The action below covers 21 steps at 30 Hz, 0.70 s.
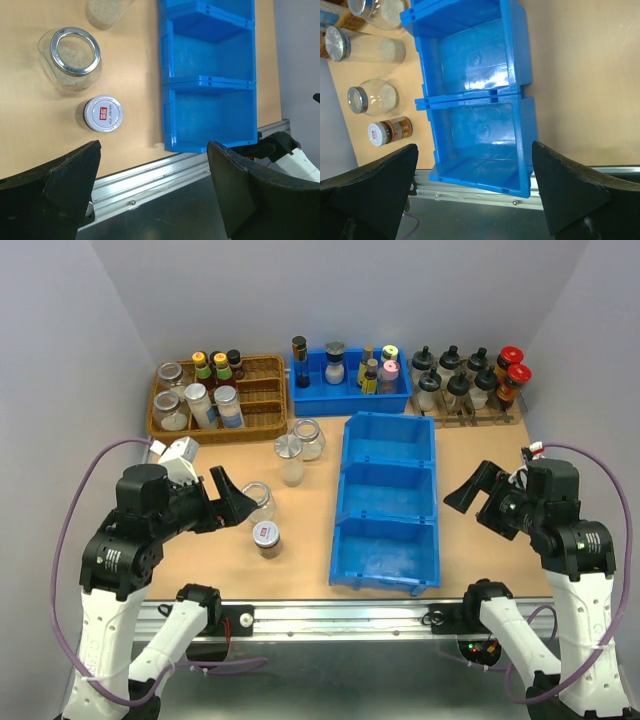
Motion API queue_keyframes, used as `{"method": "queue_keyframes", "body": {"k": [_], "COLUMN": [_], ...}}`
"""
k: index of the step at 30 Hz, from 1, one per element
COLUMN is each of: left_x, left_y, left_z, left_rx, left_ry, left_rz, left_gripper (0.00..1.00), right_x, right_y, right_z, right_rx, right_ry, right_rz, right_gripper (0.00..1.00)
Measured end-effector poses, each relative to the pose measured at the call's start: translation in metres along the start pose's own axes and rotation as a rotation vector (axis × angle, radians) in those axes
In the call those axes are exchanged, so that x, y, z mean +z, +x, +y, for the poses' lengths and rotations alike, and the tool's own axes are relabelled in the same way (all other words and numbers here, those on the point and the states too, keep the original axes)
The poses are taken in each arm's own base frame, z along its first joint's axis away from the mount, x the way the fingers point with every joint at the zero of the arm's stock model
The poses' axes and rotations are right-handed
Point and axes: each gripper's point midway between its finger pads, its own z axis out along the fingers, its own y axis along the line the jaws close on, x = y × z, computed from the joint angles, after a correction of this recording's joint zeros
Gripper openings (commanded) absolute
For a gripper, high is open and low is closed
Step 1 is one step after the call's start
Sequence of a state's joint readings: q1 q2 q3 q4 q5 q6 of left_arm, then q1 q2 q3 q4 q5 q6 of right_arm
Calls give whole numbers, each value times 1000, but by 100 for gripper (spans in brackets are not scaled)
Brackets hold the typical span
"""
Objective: Organize the condiment bottles
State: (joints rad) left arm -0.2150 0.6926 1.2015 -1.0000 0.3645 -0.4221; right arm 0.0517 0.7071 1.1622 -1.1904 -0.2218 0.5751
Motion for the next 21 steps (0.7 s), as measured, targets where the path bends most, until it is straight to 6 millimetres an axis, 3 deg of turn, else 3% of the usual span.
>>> {"method": "queue_keyframes", "body": {"k": [12, 16, 21], "left_x": [16, 27, 42], "left_y": [20, 39, 59], "left_z": [45, 58, 60], "left_rx": [18, 48, 110], "left_ry": [-199, -234, -234], "left_rz": [76, 150, 258], "left_gripper": [99, 99, 99], "right_x": [5, 6, 7], "right_y": [14, 17, 17], "right_z": [-23, -28, -30], "right_rx": [-15, -18, -18], "right_ry": [88, 102, 115], "right_rz": [40, 46, 47], "right_gripper": [100, 100, 100]}}
